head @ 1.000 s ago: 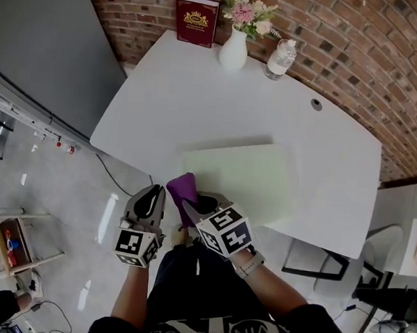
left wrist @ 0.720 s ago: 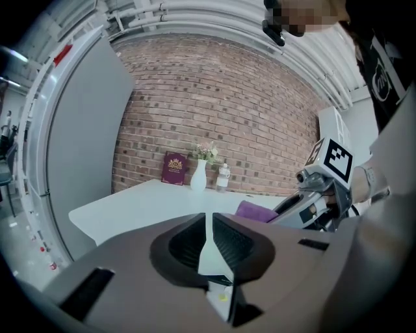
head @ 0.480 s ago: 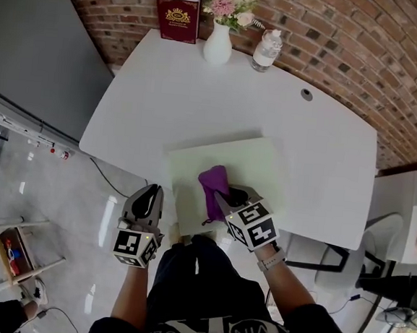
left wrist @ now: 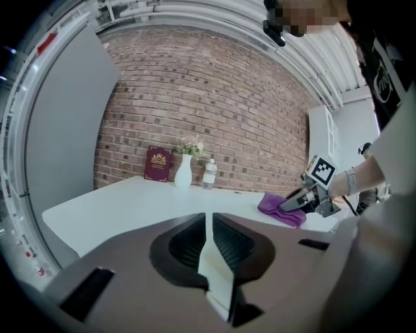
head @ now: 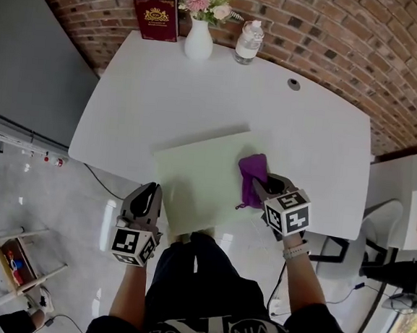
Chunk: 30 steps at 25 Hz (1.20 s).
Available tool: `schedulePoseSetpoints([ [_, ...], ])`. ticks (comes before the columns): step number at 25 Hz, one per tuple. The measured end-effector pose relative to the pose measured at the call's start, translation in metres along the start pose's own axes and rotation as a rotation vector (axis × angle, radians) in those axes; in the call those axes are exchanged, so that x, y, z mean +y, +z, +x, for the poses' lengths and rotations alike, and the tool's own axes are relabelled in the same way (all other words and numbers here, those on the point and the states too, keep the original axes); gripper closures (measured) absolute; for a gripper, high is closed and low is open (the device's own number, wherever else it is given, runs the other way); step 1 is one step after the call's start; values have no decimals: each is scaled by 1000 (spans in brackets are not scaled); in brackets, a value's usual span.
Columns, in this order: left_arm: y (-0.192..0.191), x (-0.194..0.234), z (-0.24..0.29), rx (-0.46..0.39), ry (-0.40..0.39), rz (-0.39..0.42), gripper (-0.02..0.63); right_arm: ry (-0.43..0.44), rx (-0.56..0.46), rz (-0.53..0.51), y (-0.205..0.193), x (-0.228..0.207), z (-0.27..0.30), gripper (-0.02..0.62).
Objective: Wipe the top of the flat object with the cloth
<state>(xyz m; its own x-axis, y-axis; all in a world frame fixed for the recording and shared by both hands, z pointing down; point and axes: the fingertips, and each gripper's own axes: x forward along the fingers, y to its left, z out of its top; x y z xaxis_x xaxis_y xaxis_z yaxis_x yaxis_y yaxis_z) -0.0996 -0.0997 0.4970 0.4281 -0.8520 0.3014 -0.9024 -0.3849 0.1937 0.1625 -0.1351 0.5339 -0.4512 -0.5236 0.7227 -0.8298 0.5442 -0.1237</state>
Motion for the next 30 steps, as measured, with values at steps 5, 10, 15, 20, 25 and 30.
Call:
schedulePoseSetpoints([
  [5,-1,-5,3,7,-16,5,571,-29,-4,-9,-5,-29,-10,526],
  [10,-3,-5,0,13,-18,6,571,-169,1,-117,-3,-50,-21,526],
  [15,-6,-1,-8,11,-1,4,571,-259,-110,-169,20,-40,-42,526],
  [20,-6,6,-16,6,13,3,571,-81,-236,-73,53,22,-46,526],
  [25,-4,10,-26,-10,43,-5,571,244,-221,-21,59,128,-29,526],
  [30,-9,10,-42,-11,72,-14,571,470,-120,-47,40,218,-8,526],
])
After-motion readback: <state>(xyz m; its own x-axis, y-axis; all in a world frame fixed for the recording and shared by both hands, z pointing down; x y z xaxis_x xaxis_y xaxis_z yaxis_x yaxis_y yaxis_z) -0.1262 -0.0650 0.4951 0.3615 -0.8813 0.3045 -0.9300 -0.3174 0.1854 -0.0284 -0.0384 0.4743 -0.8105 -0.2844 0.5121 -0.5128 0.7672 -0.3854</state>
